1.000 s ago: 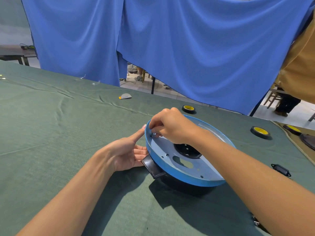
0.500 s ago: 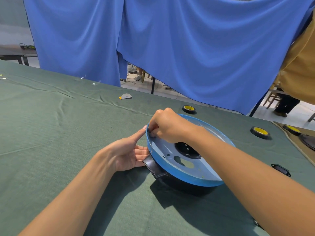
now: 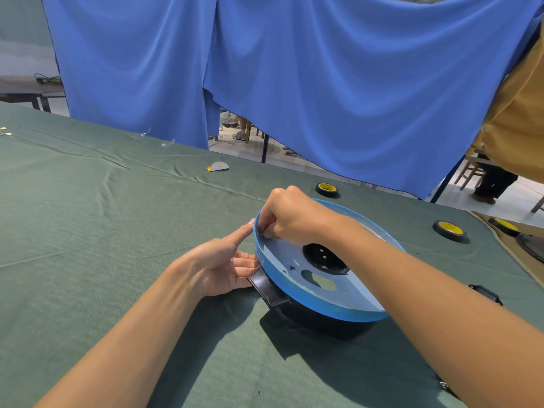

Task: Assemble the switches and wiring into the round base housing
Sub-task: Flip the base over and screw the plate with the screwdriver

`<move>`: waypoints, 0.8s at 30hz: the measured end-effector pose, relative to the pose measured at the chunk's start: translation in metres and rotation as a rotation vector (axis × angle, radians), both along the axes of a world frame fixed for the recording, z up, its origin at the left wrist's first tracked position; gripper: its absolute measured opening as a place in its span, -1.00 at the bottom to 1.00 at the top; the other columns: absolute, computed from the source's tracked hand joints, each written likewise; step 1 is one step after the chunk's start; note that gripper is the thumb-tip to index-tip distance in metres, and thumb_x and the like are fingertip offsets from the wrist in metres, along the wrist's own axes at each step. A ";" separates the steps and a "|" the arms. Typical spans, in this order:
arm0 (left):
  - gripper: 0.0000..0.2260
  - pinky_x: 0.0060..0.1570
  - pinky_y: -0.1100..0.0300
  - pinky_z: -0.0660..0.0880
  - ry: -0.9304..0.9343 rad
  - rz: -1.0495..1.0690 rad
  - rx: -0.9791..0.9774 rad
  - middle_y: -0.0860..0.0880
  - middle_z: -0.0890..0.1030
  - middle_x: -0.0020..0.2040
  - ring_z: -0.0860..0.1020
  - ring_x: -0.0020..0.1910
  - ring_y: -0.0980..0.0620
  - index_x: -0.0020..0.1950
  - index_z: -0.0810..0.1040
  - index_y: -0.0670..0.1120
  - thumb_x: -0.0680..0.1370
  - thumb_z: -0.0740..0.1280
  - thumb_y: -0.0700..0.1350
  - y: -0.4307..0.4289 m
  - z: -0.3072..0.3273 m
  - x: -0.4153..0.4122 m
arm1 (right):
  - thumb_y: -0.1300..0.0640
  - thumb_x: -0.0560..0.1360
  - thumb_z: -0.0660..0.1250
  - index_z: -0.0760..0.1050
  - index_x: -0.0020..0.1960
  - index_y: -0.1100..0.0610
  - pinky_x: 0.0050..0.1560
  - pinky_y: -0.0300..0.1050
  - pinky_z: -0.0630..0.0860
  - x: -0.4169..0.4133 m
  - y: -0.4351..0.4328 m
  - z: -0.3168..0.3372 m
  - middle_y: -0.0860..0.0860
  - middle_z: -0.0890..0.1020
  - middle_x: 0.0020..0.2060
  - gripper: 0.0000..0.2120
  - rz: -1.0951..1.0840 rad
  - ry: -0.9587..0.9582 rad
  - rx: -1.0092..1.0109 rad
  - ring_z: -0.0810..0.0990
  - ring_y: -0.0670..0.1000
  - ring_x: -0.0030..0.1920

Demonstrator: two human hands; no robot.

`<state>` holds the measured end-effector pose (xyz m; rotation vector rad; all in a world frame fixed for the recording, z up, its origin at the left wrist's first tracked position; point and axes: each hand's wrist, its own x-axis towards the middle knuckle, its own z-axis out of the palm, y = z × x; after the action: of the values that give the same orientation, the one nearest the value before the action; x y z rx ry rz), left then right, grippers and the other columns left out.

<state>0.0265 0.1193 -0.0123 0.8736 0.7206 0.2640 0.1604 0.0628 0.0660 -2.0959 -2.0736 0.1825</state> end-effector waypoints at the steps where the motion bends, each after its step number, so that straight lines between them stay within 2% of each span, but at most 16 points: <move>1: -0.37 -0.38 0.10 0.62 0.002 0.003 -0.001 -0.25 0.61 -0.18 0.61 -0.29 -0.11 -0.04 0.54 -0.37 0.25 0.46 0.19 0.000 0.000 0.000 | 0.30 0.45 0.42 0.71 -0.04 0.09 -0.04 0.03 0.63 0.000 0.001 0.001 0.05 0.68 -0.14 -0.83 -0.003 -0.005 -0.005 0.63 0.06 -0.13; 4: -0.35 -0.39 0.11 0.61 0.009 0.013 -0.006 -0.24 0.63 -0.19 0.62 -0.30 -0.10 0.00 0.53 -0.37 0.24 0.47 0.18 -0.001 0.000 -0.001 | 0.28 0.46 0.42 0.71 -0.03 0.11 -0.05 0.00 0.63 -0.001 0.003 0.004 0.06 0.69 -0.15 -0.85 -0.007 -0.011 -0.016 0.63 0.06 -0.12; 8: -0.35 -0.37 0.10 0.62 0.010 0.018 -0.018 -0.24 0.63 -0.19 0.64 -0.30 -0.11 0.02 0.52 -0.38 0.26 0.46 0.18 -0.001 0.001 0.000 | 0.26 0.46 0.43 0.71 -0.04 0.13 -0.21 -0.10 0.59 -0.002 0.005 0.008 0.06 0.68 -0.19 -0.87 0.001 -0.045 -0.026 0.61 0.05 -0.18; 12: -0.35 -0.35 0.09 0.64 0.013 0.025 -0.015 -0.25 0.61 -0.15 0.59 -0.23 -0.11 0.05 0.51 -0.38 0.31 0.45 0.19 -0.001 0.000 0.000 | 0.25 0.43 0.45 0.71 -0.07 0.12 -0.19 -0.05 0.63 -0.002 0.006 0.004 0.07 0.68 -0.21 -0.89 -0.018 -0.010 -0.032 0.64 0.06 -0.18; 15: -0.37 -0.37 0.10 0.62 0.017 0.030 -0.010 -0.24 0.61 -0.20 0.59 -0.27 -0.11 0.04 0.51 -0.37 0.33 0.44 0.18 -0.001 0.000 0.000 | 0.20 0.44 0.46 0.71 -0.10 0.15 -0.18 0.00 0.63 -0.003 0.006 -0.001 0.09 0.67 -0.26 -0.93 -0.048 -0.004 0.006 0.63 0.08 -0.21; 18: -0.40 -0.39 0.08 0.61 0.015 0.046 -0.020 -0.26 0.61 -0.18 0.59 -0.25 -0.13 0.02 0.52 -0.37 0.30 0.46 0.14 0.000 -0.001 0.000 | 0.11 0.44 0.46 0.64 -0.13 0.22 -0.20 0.05 0.61 -0.004 0.006 -0.008 0.12 0.61 -0.28 -0.84 -0.115 -0.019 0.040 0.62 0.12 -0.23; 21: -0.52 -0.42 0.09 0.59 0.015 0.061 -0.031 -0.26 0.63 -0.19 0.63 -0.30 -0.13 -0.03 0.55 -0.36 0.43 0.45 0.10 0.001 -0.003 -0.001 | 0.07 0.44 0.46 0.61 -0.10 0.22 -0.19 0.08 0.62 -0.005 0.007 -0.010 0.12 0.59 -0.24 -0.80 -0.150 -0.022 0.043 0.61 0.13 -0.21; 24: -0.57 -0.43 0.10 0.59 0.024 0.069 -0.038 -0.26 0.65 -0.21 0.63 -0.33 -0.12 -0.10 0.57 -0.35 0.51 0.41 0.07 0.002 -0.003 -0.001 | 0.06 0.45 0.45 0.66 -0.13 0.19 -0.19 0.04 0.62 -0.003 0.005 -0.004 0.08 0.63 -0.29 -0.83 -0.117 -0.020 0.004 0.63 0.10 -0.21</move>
<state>0.0255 0.1213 -0.0150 0.8177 0.7762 0.3005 0.1576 0.0678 0.0621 -2.2174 -1.9532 0.1404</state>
